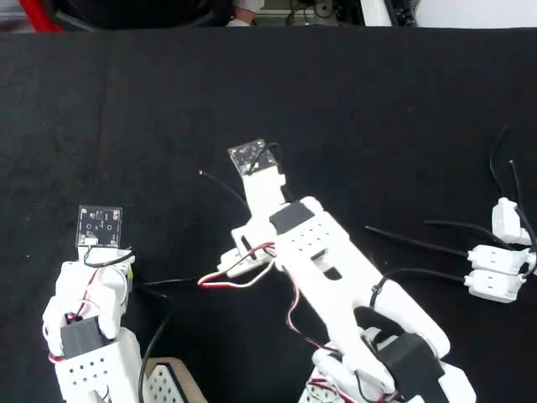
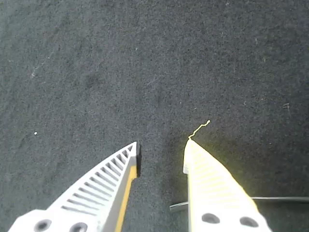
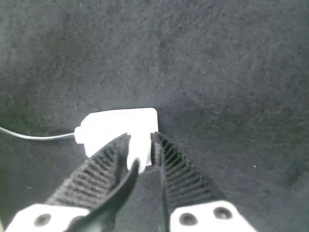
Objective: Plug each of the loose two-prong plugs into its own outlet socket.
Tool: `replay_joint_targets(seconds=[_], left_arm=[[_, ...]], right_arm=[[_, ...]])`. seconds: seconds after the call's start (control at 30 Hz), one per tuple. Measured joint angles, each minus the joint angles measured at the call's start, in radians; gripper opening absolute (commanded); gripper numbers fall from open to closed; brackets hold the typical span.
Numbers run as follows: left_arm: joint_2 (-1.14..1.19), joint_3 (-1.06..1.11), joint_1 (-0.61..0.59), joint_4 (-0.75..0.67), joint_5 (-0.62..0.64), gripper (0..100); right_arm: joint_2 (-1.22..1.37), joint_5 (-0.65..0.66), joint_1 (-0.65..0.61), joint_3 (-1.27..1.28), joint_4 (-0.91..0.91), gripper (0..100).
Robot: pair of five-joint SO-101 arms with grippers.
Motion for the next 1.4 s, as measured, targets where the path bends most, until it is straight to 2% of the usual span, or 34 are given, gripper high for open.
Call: replay_joint_targets(seconds=[0.13,0.5,0.7,0.9,1.03,1.23,1.4], left_arm=[[0.0,0.0,0.0,0.0,0.0,16],[0.0,0.0,0.0,0.0,0.0,16],[0.0,0.0,0.0,0.0,0.0,16],[0.0,0.0,0.0,0.0,0.0,16],[0.0,0.0,0.0,0.0,0.0,16],[0.0,0.0,0.0,0.0,-0.002,16],[0.0,0.0,0.0,0.0,-0.002,16]], right_arm=[[-0.002,0.0,0.0,0.025,-0.028,1.2],[-0.002,0.043,0.038,0.081,-0.247,1.2],[-0.026,0.066,0.046,0.092,-0.233,1.2],[-0.184,0.123,0.026,0.198,-0.089,1.2],[-0.341,0.17,-0.037,0.339,-0.084,1.2],[-0.551,0.21,-0.051,0.506,-0.15,1.2],[-0.611,0.258,-0.051,0.605,-0.316,1.2]])
